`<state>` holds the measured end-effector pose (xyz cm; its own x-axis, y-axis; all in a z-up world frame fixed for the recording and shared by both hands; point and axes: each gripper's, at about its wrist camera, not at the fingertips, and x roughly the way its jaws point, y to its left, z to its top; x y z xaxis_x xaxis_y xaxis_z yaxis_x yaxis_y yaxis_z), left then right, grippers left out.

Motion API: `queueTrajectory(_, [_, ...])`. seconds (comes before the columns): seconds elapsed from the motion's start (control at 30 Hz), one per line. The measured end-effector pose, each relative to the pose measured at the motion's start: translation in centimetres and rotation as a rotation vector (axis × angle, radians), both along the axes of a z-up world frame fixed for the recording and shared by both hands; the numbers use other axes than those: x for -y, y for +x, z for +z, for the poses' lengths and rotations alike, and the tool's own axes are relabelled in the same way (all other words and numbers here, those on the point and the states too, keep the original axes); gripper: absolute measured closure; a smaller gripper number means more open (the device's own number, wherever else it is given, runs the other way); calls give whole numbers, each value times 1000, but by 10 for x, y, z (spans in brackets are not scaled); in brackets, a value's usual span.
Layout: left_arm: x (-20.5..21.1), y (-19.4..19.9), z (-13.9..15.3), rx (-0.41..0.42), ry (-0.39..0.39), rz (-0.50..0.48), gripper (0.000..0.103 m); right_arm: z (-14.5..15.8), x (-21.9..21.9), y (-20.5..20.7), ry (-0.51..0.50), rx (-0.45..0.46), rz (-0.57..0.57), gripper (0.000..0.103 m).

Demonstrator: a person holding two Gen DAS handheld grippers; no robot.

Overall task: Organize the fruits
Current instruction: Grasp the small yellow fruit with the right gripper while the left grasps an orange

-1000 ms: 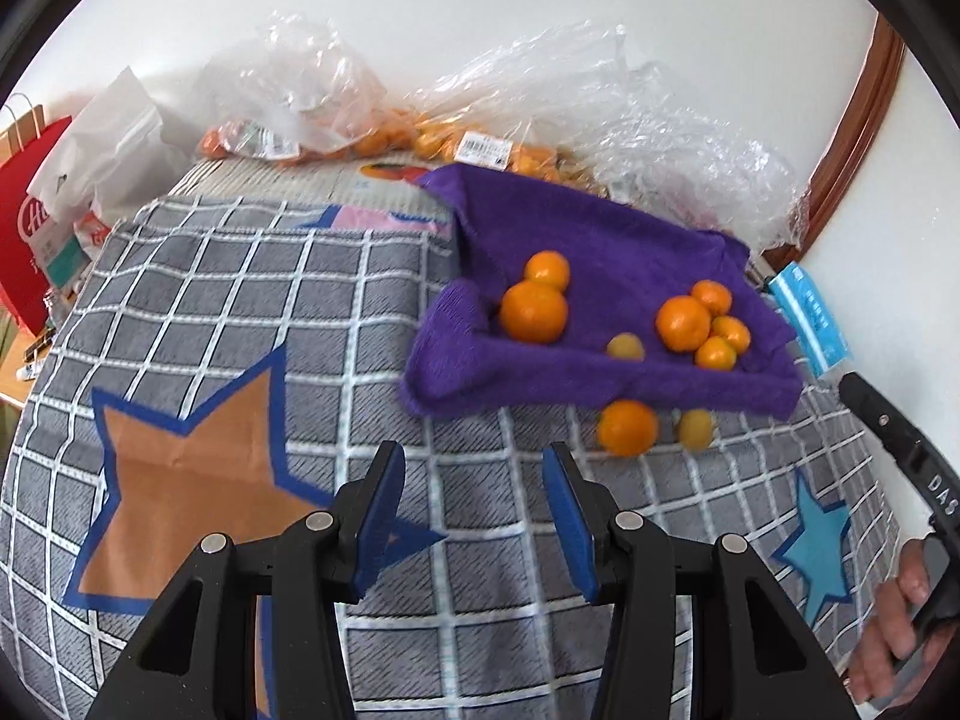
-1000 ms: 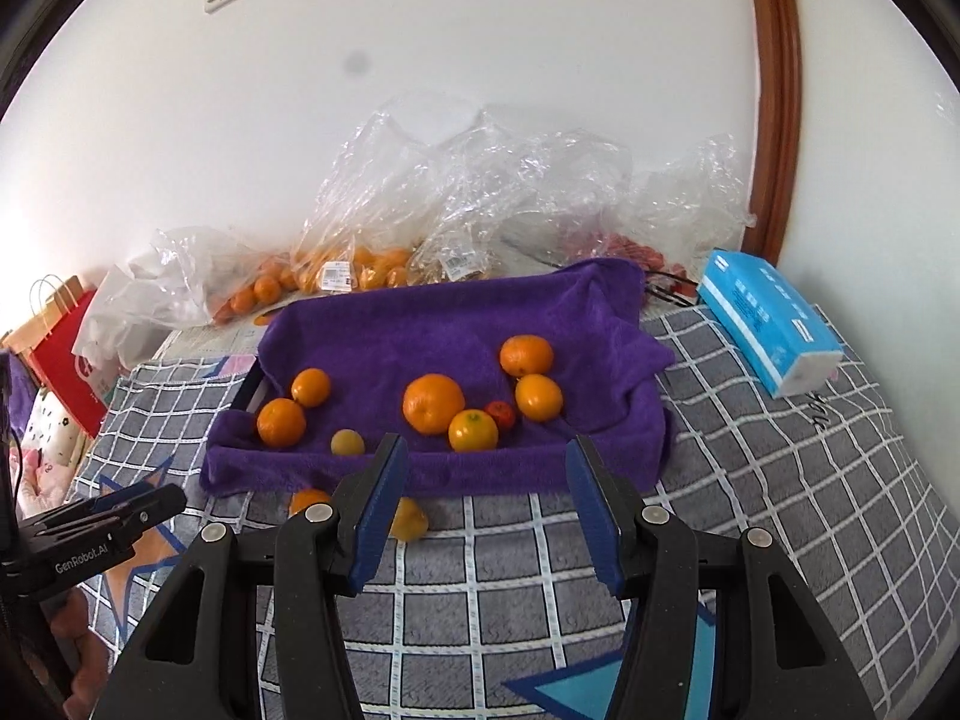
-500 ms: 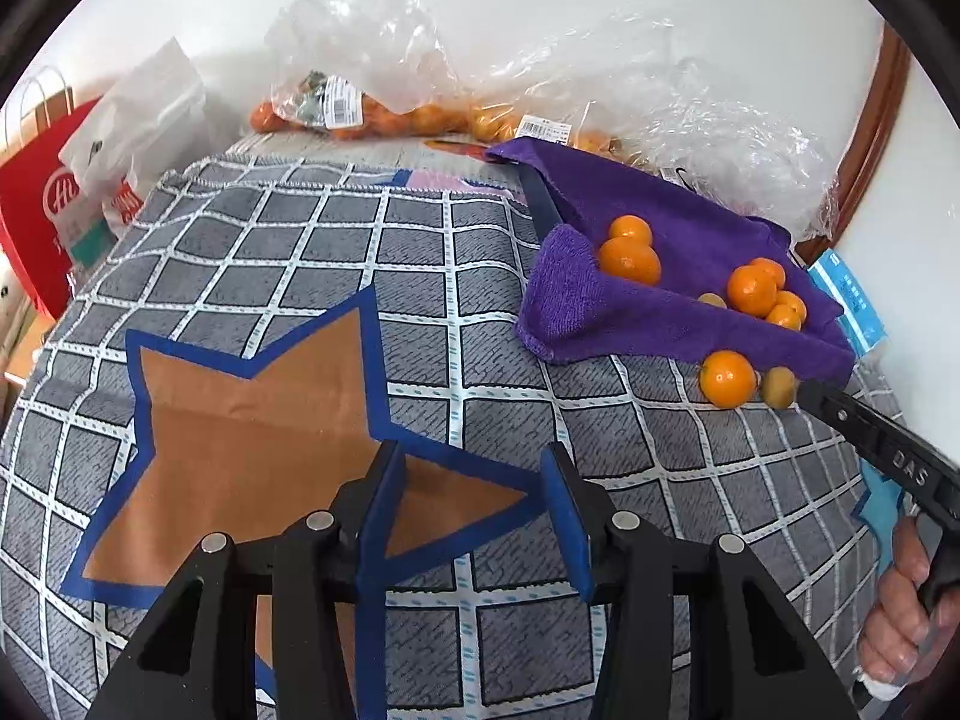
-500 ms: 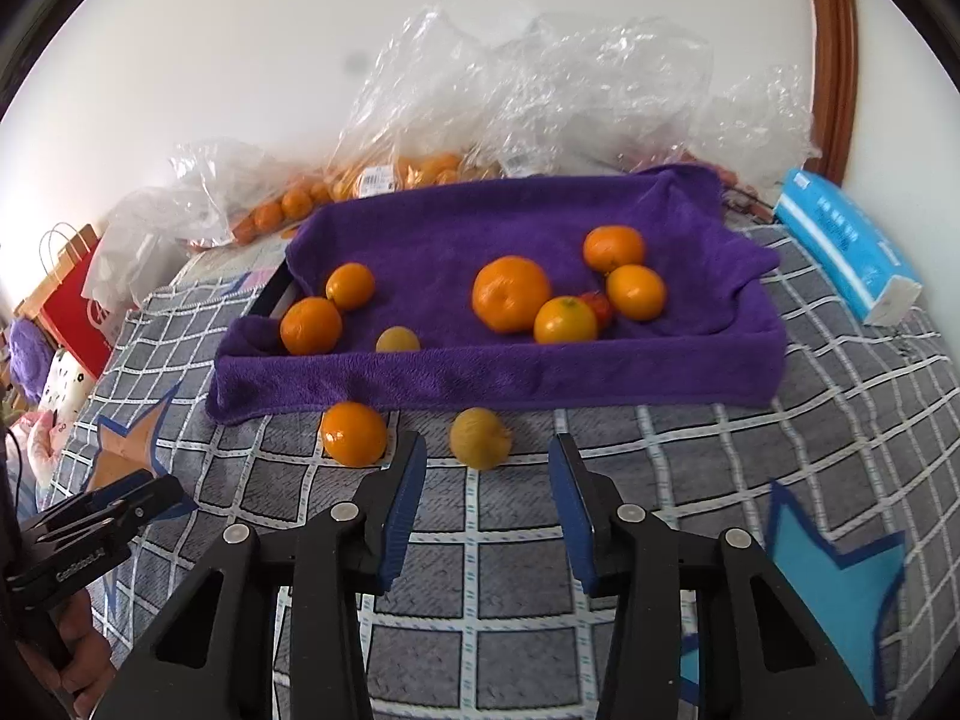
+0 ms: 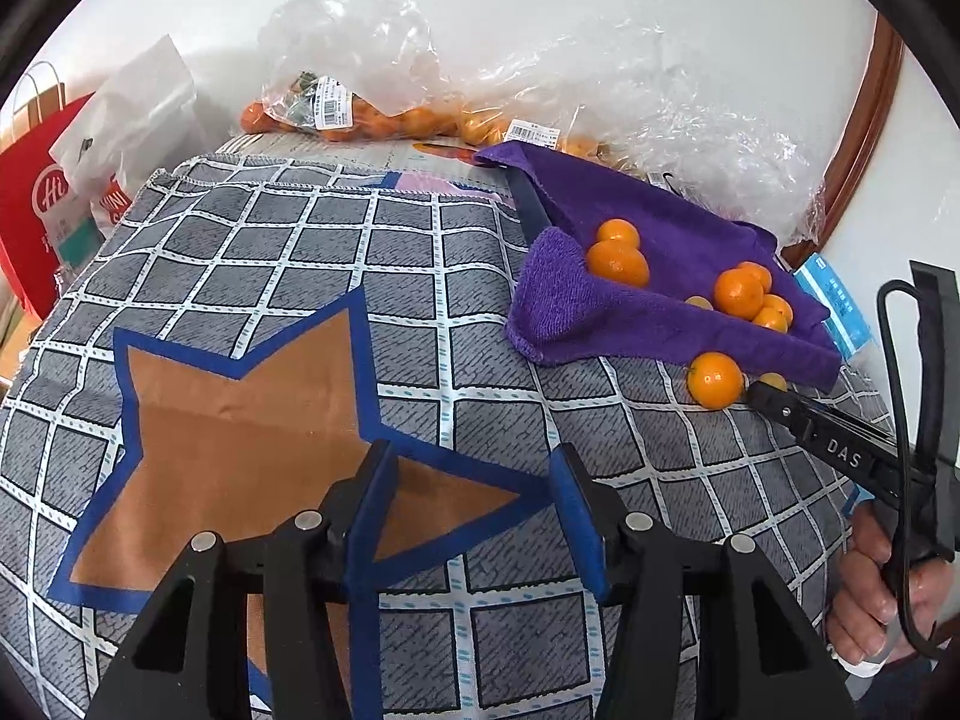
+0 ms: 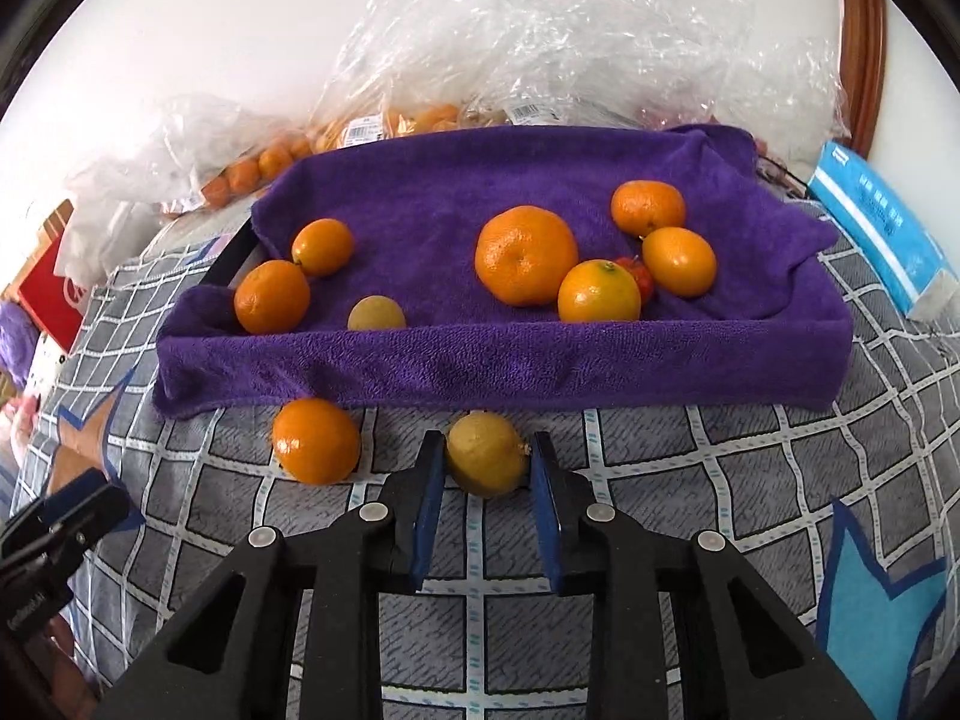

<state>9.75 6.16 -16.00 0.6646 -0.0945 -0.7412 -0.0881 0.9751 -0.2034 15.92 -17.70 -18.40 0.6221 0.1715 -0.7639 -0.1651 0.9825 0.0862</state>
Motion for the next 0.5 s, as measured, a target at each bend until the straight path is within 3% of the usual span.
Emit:
queueTrajectory(0.37, [12,3,1,-20,80,-5,54,3,28,-23,-73,39,-1,75])
queueTrajectory(0.5, [36,6,3,-35,5,-104,54,4,44,-32,-93,59,-16,75])
